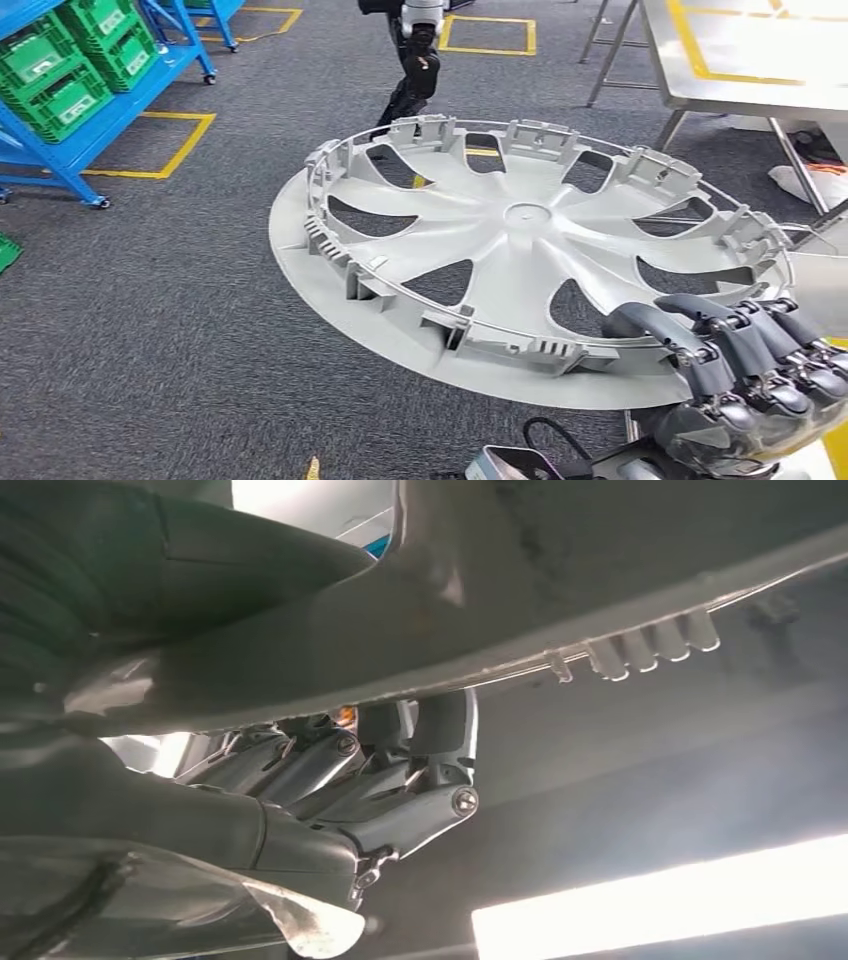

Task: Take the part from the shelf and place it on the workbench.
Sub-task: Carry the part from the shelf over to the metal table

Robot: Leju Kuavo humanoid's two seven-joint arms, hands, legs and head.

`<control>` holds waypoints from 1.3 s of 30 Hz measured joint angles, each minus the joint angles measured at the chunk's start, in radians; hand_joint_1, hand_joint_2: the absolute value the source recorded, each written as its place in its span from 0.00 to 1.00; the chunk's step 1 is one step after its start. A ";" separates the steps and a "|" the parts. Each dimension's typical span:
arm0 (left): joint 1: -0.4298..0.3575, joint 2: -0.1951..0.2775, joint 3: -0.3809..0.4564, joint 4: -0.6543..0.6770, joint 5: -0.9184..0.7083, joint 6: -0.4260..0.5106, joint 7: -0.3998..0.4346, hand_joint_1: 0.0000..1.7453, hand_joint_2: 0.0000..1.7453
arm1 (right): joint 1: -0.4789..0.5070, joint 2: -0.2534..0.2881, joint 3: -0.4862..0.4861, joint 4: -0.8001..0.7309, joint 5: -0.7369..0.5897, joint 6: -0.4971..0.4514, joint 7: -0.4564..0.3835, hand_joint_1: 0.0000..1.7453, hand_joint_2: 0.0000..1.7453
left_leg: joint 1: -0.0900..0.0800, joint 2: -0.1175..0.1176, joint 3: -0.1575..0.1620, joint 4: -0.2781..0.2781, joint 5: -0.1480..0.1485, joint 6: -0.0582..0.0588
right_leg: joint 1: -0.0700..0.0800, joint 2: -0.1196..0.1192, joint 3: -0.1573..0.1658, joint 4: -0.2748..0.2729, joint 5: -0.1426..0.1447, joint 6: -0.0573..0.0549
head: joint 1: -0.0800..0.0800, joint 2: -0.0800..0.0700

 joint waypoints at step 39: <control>-0.008 0.000 0.000 0.000 -0.011 -0.003 0.003 0.00 1.00 | -0.008 -0.004 0.001 0.001 0.001 0.000 0.004 1.00 1.00 | -0.002 0.036 0.014 0.028 -0.041 -0.039 | 0.006 -0.027 0.126 -0.235 0.080 -0.039 | -0.007 0.000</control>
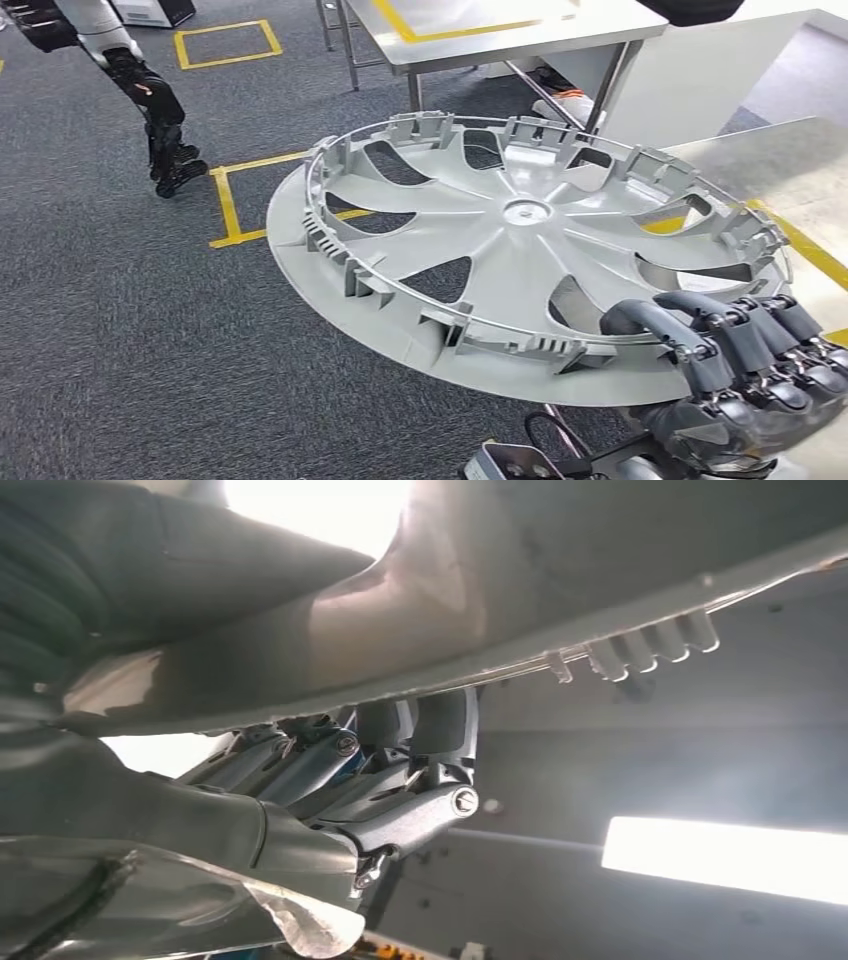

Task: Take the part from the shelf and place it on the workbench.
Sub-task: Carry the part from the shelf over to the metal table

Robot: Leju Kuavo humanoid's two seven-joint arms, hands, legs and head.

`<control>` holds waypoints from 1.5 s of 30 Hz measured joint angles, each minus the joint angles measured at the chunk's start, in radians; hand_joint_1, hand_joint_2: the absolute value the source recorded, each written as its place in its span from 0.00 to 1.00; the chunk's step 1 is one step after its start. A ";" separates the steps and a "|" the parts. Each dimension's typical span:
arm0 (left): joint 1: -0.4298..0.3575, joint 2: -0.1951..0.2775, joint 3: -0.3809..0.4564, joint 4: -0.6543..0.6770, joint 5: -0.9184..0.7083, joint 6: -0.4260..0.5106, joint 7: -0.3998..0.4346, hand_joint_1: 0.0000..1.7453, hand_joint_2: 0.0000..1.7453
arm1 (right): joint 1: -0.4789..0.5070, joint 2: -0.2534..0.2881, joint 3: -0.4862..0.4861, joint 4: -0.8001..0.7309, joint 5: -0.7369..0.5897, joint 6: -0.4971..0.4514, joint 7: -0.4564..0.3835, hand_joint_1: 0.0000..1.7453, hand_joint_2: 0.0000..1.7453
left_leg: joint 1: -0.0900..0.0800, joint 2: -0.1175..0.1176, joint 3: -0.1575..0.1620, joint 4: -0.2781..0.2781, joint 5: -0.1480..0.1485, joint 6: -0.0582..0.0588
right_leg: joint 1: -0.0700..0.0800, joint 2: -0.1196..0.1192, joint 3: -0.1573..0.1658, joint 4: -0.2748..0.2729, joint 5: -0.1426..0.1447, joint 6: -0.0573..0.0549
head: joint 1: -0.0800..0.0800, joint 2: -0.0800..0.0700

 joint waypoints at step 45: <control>0.005 0.004 0.000 0.000 0.004 -0.001 0.001 0.00 1.00 | 0.004 0.000 -0.001 0.000 0.000 0.000 -0.004 1.00 1.00 | -0.003 -0.144 -0.023 -0.008 0.030 0.038 | -0.001 0.157 -0.016 -0.001 0.011 0.012 | -0.004 0.000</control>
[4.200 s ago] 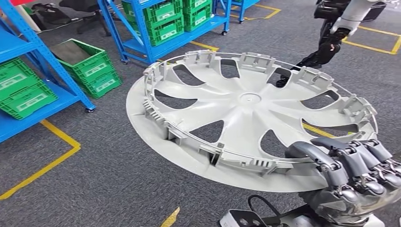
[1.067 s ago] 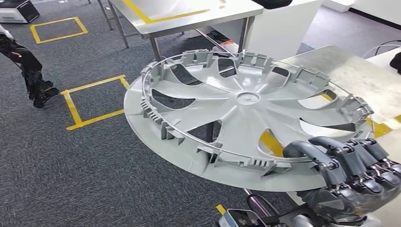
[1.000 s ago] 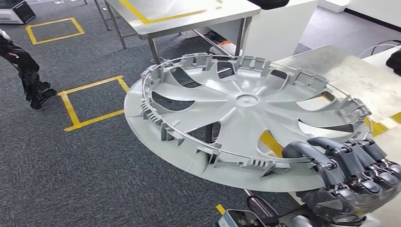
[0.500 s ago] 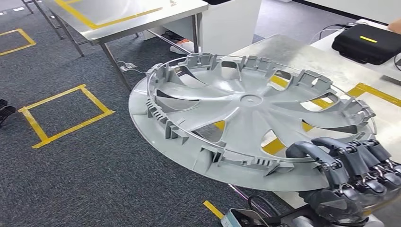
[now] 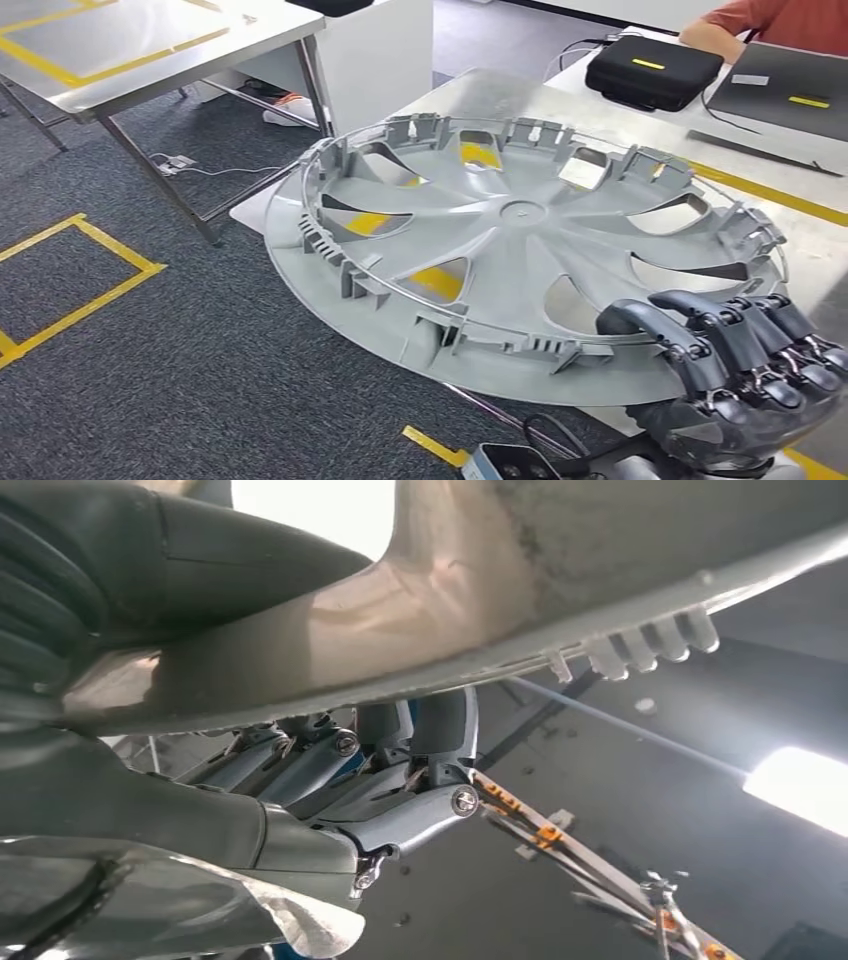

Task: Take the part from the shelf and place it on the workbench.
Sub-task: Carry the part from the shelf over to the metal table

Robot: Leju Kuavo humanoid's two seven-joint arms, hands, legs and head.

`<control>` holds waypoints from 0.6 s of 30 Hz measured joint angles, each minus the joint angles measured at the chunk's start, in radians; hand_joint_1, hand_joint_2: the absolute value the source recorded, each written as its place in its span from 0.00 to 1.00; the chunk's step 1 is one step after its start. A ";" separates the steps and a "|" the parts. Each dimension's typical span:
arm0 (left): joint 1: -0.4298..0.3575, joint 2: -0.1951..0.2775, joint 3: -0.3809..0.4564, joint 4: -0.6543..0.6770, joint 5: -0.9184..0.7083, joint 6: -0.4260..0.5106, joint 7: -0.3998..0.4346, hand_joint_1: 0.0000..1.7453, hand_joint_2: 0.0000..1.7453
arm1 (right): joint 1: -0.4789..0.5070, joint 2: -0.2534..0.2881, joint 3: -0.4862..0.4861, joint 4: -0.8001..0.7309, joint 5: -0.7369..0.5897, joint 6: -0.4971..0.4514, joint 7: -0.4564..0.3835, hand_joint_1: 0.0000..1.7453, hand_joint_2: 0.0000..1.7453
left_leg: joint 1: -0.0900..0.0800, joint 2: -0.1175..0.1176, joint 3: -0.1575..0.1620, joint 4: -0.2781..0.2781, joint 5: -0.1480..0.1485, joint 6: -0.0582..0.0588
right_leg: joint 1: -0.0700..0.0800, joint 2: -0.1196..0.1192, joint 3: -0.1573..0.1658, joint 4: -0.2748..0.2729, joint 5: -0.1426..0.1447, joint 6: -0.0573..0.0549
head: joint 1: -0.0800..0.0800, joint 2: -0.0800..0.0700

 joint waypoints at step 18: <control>-0.003 -0.004 0.000 0.000 -0.001 -0.001 -0.002 0.00 1.00 | -0.006 0.000 -0.003 0.001 -0.001 0.000 0.002 1.00 1.00 | 0.001 0.101 -0.018 0.087 -0.075 -0.035 | -0.003 -0.142 0.028 -0.010 -0.015 -0.018 | 0.004 0.000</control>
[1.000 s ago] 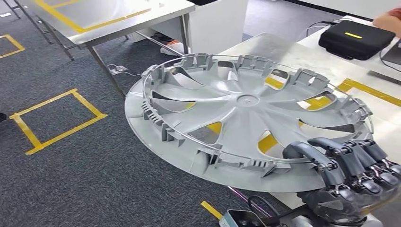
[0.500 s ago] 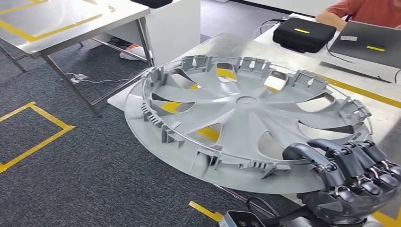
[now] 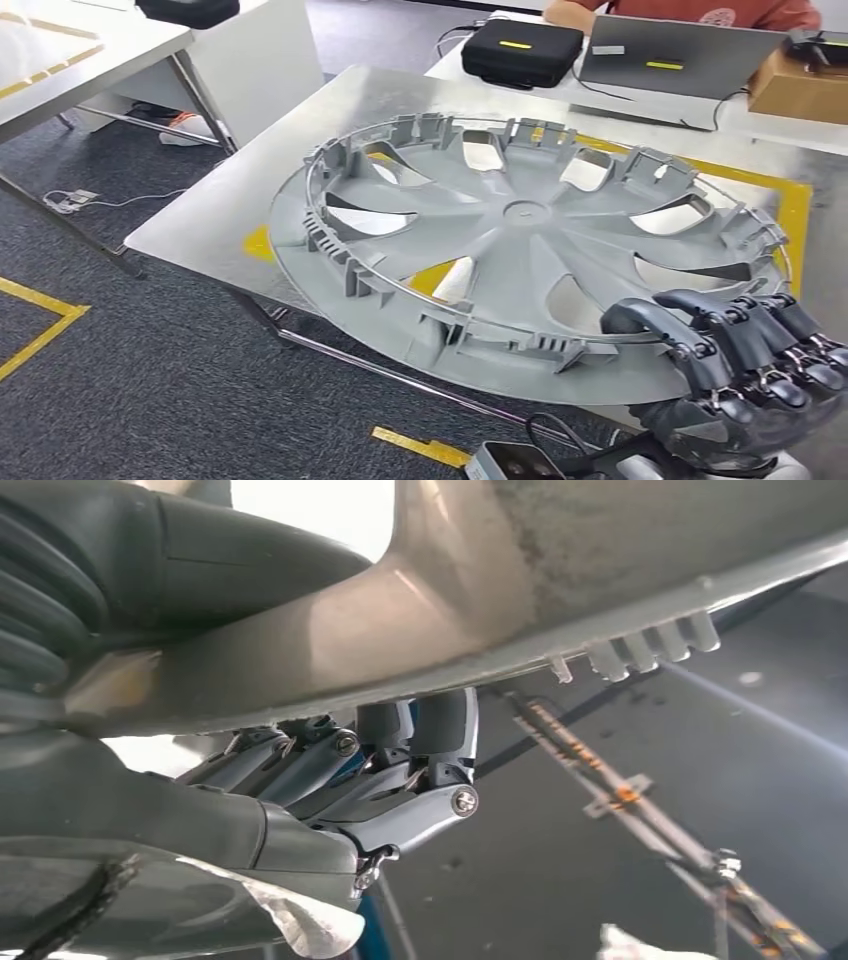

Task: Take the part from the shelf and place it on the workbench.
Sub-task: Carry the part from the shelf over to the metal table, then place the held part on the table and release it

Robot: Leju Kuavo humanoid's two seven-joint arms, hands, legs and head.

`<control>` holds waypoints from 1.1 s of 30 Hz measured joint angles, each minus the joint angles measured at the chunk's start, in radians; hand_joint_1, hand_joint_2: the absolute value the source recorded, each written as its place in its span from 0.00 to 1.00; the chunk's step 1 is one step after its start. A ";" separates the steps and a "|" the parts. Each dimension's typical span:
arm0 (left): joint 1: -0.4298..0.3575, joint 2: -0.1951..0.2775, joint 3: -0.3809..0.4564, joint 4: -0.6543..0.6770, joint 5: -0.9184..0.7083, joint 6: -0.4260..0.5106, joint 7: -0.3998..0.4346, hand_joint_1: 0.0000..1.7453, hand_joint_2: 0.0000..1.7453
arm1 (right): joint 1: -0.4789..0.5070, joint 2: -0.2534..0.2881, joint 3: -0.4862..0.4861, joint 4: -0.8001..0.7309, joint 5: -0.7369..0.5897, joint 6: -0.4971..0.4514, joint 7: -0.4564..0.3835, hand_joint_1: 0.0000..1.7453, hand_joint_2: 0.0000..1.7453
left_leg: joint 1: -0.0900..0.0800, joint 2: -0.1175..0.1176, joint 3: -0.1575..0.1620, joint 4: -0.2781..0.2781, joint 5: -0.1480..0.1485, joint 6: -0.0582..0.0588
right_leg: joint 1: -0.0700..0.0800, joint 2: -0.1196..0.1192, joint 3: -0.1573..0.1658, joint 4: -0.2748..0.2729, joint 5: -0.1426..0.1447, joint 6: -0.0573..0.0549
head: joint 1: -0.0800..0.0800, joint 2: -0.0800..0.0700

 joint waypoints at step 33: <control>0.004 0.003 0.000 0.000 -0.004 -0.007 0.000 0.00 1.00 | -0.008 0.002 -0.011 -0.001 0.001 0.000 -0.021 1.00 1.00 | 0.002 -0.033 -0.075 0.161 -0.069 -0.005 | 0.005 -0.002 0.009 -0.006 -0.004 -0.003 | 0.001 0.000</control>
